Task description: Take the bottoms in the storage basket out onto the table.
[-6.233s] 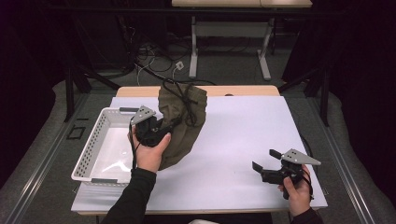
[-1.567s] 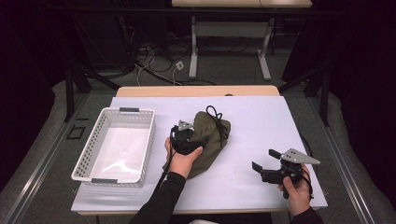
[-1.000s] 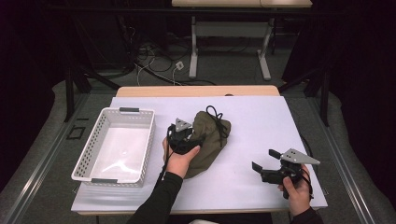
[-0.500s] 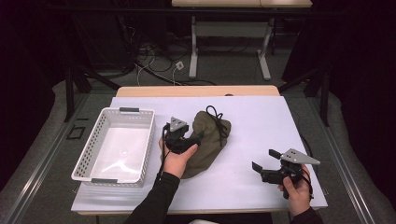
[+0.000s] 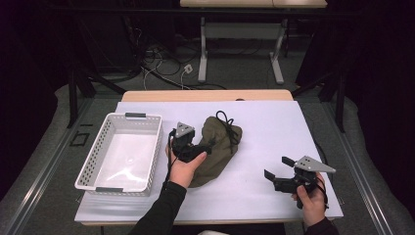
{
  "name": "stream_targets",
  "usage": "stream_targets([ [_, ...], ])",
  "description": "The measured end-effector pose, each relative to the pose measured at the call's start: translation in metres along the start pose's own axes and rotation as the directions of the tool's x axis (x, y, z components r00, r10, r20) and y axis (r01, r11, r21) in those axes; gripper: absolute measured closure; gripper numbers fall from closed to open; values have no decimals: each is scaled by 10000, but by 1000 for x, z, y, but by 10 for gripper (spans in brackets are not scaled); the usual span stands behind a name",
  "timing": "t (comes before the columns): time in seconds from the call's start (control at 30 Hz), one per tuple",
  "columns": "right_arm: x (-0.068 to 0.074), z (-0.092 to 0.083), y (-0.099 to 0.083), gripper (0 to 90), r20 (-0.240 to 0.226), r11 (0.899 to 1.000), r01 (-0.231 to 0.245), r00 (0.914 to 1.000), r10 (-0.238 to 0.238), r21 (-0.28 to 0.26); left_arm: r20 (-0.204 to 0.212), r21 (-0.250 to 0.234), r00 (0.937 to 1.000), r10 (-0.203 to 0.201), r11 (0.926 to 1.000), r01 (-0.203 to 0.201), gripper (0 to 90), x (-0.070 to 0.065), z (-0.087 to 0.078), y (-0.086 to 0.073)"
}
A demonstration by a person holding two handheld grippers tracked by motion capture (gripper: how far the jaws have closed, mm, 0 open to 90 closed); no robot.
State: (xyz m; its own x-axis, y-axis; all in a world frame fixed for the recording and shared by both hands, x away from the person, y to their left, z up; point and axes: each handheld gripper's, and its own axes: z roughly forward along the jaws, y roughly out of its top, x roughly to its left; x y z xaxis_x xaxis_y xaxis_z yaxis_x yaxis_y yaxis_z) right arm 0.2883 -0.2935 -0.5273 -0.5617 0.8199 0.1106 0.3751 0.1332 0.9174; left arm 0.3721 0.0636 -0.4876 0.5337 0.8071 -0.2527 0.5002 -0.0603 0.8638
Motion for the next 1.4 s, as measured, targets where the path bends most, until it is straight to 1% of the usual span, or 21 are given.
stream_targets([
  [0.13,0,0,0,109,-5,10000,-11,10000,11,2,183,-33,9997,-189,9998,190,90,-1,-2,0],
  [0.37,-2,-1,-1,109,23,9999,-136,9999,137,-72,484,-81,9987,-182,9998,186,5,-3,-6,1],
  [0.43,-2,-1,-1,109,33,9999,-135,9999,136,-34,498,-123,9987,-55,9999,61,4,-3,-7,2],
  [0.5,-2,-1,-1,109,38,9999,-167,9999,167,-19,538,-223,9985,-115,9997,127,4,-4,-8,2],
  [0.67,-2,-2,-2,109,66,9998,-174,9998,174,-63,653,-431,9979,53,9991,-25,4,-5,-14,3],
  [0.73,-2,-2,-2,109,62,9998,-189,9998,189,-52,789,-456,9969,62,9990,-27,4,-5,-16,4],
  [0.87,-1,-3,-2,108,79,9999,-162,9998,162,-46,972,-389,9950,247,9990,-210,4,-6,-22,5],
  [0.93,-1,-3,-2,109,72,9998,-203,9998,203,-51,1096,-279,9937,249,9994,-220,4,-7,-25,5],
  [1.0,-1,-3,-1,109,85,9998,-198,9998,198,-39,1106,-172,9934,317,9994,-300,4,-6,-27,5],
  [1.03,-1,-2,-1,109,75,9998,-169,9998,169,-41,1080,-127,9932,427,9991,-416,4,-6,-28,5],
  [1.2,0,-1,-2,109,39,9999,-145,9999,145,-2,1217,-213,9917,415,9990,-392,5,-4,-36,4],
  [1.4,-1,-2,-2,109,54,9999,-157,9999,157,-36,1209,-287,9918,422,9988,-390,7,0,-45,2],
])
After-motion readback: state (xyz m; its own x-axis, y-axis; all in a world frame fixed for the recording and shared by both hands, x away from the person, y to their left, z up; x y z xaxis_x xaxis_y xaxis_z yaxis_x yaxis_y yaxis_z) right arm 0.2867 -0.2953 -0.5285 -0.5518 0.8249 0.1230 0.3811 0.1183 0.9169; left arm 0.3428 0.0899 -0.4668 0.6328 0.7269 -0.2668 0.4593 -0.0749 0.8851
